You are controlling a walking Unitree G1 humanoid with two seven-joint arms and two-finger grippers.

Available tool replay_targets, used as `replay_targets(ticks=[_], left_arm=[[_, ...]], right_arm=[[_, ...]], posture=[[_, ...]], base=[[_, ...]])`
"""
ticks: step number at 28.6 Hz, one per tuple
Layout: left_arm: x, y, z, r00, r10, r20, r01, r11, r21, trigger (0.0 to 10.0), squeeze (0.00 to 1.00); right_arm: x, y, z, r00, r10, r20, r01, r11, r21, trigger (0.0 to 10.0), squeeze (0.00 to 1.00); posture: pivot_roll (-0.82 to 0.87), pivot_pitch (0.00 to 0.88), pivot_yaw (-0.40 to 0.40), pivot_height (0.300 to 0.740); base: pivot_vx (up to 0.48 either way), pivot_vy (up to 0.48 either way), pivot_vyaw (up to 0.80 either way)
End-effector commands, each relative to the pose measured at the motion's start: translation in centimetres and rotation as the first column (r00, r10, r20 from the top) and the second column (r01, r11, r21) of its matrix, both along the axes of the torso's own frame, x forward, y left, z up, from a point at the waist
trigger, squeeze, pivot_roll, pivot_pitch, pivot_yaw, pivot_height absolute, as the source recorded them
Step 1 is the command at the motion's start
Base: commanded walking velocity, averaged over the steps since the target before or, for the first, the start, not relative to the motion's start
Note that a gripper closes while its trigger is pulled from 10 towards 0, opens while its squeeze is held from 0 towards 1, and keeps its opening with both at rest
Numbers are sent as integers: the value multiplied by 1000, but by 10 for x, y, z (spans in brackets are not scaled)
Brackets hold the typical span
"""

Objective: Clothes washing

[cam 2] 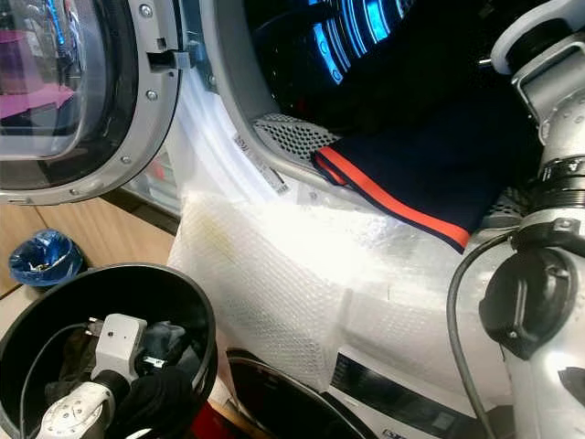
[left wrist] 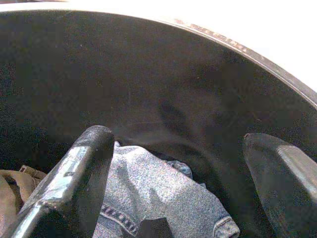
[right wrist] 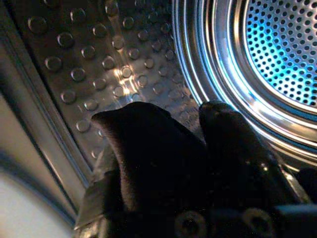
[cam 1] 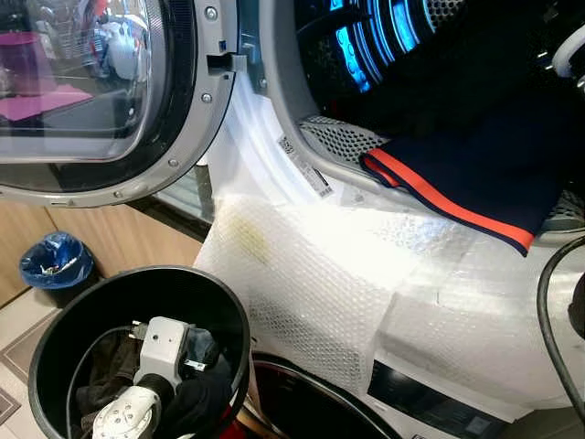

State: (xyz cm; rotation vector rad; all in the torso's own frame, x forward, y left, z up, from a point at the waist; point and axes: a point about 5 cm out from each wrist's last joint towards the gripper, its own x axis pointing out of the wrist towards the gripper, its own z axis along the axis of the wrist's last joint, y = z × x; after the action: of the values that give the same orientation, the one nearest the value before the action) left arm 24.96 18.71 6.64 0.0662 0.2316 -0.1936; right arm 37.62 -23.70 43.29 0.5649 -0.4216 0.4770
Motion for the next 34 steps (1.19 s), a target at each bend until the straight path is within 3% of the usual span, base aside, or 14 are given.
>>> replay_targets(ticks=[1,4,7,10,11,12,13,14,15,25,29,30,33,34], left_arm=[[-3,-5,-4,999,-33,-30,33,999,5,10000,0],[-3,-5,-4,999,-37,-31,38,999,6,10000,0],[-3,-5,-4,998,-46,-35,46,999,6,10000,0],[-3,-6,-4,998,-49,-37,50,999,6,10000,0],[-4,-6,-4,998,-53,-38,53,999,7,10000,0],[-4,-5,-4,998,-57,-39,57,998,9,10000,0],[-4,-5,-4,998,-57,-39,58,998,10,10000,0],[-4,-5,-4,998,-58,-40,59,998,11,10000,0],[-4,-5,-4,997,-59,-41,60,998,13,10000,0],[-6,-5,-4,997,-66,-45,67,998,16,10000,0],[-6,-5,-4,996,-71,-46,71,997,17,10000,0],[-6,-5,-4,996,-71,-46,71,997,17,10000,0],[-6,-5,-4,996,-71,-46,72,997,19,10000,0],[-6,-5,-4,996,-73,-46,74,997,18,10000,0]], right_arm=[[-10,-9,13,997,33,71,-35,999,32,10000,0],[-12,-10,4,991,87,99,-84,996,-35,10000,0],[-11,-10,-10,983,171,65,-169,985,-30,10000,0],[-10,-9,-14,982,186,46,-184,982,-29,10000,0],[-9,-9,-20,984,178,32,-176,982,-70,10000,0],[-7,-8,-32,985,166,41,-157,975,-160,4902,0],[-7,-7,-36,984,172,46,-161,971,-179,4902,0],[-7,-8,-39,985,170,41,-160,972,-171,1686,0],[-6,-9,-43,984,175,17,-171,976,-137,0,0],[-16,-5,-52,957,262,122,-233,950,-208,0,0],[-41,-2,-43,871,373,320,-303,920,-248,0,0],[-41,-2,-43,871,373,320,-303,920,-248,0,0],[-60,-1,-36,787,426,446,-347,903,-252,0,0],[-65,0,-36,764,445,467,-361,895,-263,10000,0]], posture=[[15,84,-59,740],[18,85,-57,740],[19,85,-55,740],[19,85,-55,740],[21,86,-52,740],[27,87,-50,740],[27,87,-50,740],[27,88,-49,740],[27,88,-49,740],[27,89,-45,740],[28,91,-43,740],[28,91,-43,740],[25,91,-42,740],[24,91,-41,740]], base=[[0,0,0],[0,0,0],[0,0,0],[0,0,0],[0,0,0],[0,0,0],[0,0,0],[0,0,0],[0,0,0],[0,0,0],[0,0,0],[0,0,0],[0,0,0],[0,0,0]])
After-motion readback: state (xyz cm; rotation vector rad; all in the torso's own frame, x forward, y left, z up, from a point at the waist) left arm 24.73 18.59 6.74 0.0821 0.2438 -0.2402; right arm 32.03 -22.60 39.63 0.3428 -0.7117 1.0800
